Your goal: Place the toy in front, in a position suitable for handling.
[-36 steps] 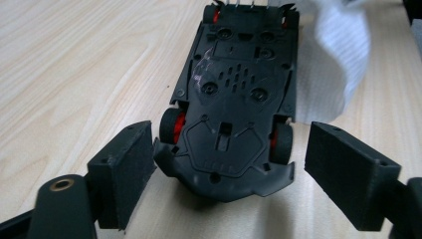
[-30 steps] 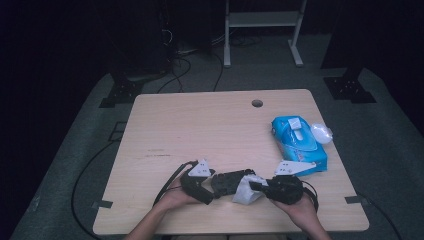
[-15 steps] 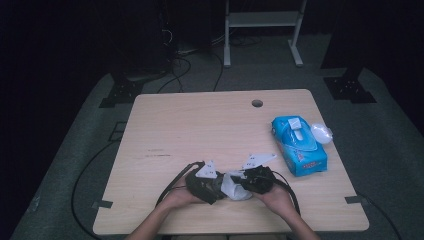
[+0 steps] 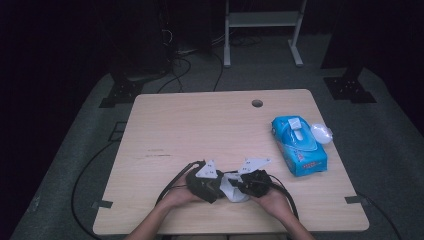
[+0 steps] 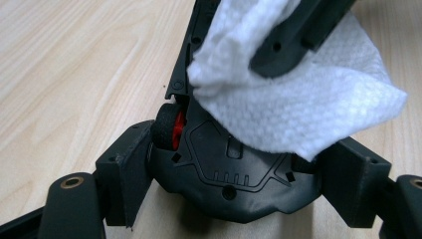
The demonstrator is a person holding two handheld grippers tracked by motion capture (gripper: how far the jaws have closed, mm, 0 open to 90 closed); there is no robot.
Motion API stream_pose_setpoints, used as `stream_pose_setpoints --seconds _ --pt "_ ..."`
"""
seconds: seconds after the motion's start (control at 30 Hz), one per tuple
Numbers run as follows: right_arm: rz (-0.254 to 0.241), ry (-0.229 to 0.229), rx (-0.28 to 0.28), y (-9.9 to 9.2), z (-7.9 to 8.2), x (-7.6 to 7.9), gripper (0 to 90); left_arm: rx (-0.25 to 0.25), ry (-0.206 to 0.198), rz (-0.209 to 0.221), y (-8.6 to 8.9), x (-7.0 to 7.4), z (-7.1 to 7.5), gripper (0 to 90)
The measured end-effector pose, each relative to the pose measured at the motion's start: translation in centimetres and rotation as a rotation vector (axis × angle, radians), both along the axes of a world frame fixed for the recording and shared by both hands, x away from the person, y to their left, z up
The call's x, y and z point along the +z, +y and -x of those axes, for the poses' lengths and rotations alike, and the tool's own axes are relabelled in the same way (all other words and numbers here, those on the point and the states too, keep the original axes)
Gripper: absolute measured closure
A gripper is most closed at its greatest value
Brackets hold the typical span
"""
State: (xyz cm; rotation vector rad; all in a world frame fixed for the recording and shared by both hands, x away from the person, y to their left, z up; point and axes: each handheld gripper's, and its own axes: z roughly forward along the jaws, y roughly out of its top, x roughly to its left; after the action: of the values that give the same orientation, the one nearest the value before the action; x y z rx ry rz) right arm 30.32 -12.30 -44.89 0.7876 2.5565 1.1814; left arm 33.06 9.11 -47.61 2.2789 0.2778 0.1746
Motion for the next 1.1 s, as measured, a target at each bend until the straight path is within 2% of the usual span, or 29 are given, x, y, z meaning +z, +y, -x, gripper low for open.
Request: stream_pose_setpoints --seconds 0.07,0.17,0.23,0.27,0.33,0.43,0.5,0.6,0.63,0.73,0.8,0.93,1.0,1.07,1.1 --pt "0.001 -0.006 -0.03 -1.1 -0.1 0.1 84.4 -0.002 -0.005 0.011 0.2 0.1 0.0 22.8" --pt "0.019 -0.013 -0.112 -3.5 -0.4 0.2 84.4 0.003 -0.008 0.024 0.3 0.4 -0.1 22.9" --pt "-0.026 0.016 -0.146 -4.5 -0.4 -0.1 84.5 0.003 -0.008 0.024 0.4 0.4 -0.1 23.0" --pt "-0.034 0.013 -0.149 -4.6 -0.3 -0.2 84.6 0.003 -0.006 0.024 0.3 0.4 -0.1 23.0" --pt "-0.042 0.008 -0.132 -3.9 0.0 -0.2 84.7 0.003 -0.008 0.024 0.3 0.4 -0.1 23.0" --pt "-0.047 0.016 -0.048 -1.9 0.3 -0.2 84.6 0.003 -0.017 0.022 0.1 0.3 -0.1 23.1" --pt "-0.031 -0.005 -0.007 -0.6 0.4 -0.2 84.5 0.0 -0.015 0.014 0.2 0.3 -0.1 23.2" --pt "-0.014 -0.008 -0.012 -0.6 0.1 -0.1 84.2 -0.007 -0.008 0.024 0.4 0.3 -0.1 23.6" --pt "-0.011 -0.018 -0.036 -1.2 -0.1 -0.1 84.3 -0.008 -0.012 0.03 0.4 0.3 -0.1 23.7" --pt "-0.019 -0.001 -0.109 -2.8 -0.6 0.0 84.5 -0.005 -0.005 0.038 0.3 0.3 -0.2 23.8" --pt "-0.031 0.013 -0.112 -3.1 -0.6 0.0 84.6 -0.006 -0.007 0.037 0.2 0.3 -0.2 23.7" --pt "-0.047 0.022 -0.017 -0.7 -0.1 -0.1 84.5 -0.004 -0.013 0.037 0.0 0.3 -0.1 23.8" --pt "-0.033 0.009 0.027 0.7 0.0 -0.1 84.5 -0.01 -0.019 0.027 0.0 0.3 -0.1 23.8" --pt "-0.016 0.001 0.041 1.1 -0.2 -0.1 84.5 -0.006 -0.016 0.031 0.1 0.3 -0.1 23.8" --pt "-0.015 0.001 0.03 0.8 -0.4 0.0 84.5 -0.007 -0.018 0.033 0.2 0.3 -0.1 23.8"
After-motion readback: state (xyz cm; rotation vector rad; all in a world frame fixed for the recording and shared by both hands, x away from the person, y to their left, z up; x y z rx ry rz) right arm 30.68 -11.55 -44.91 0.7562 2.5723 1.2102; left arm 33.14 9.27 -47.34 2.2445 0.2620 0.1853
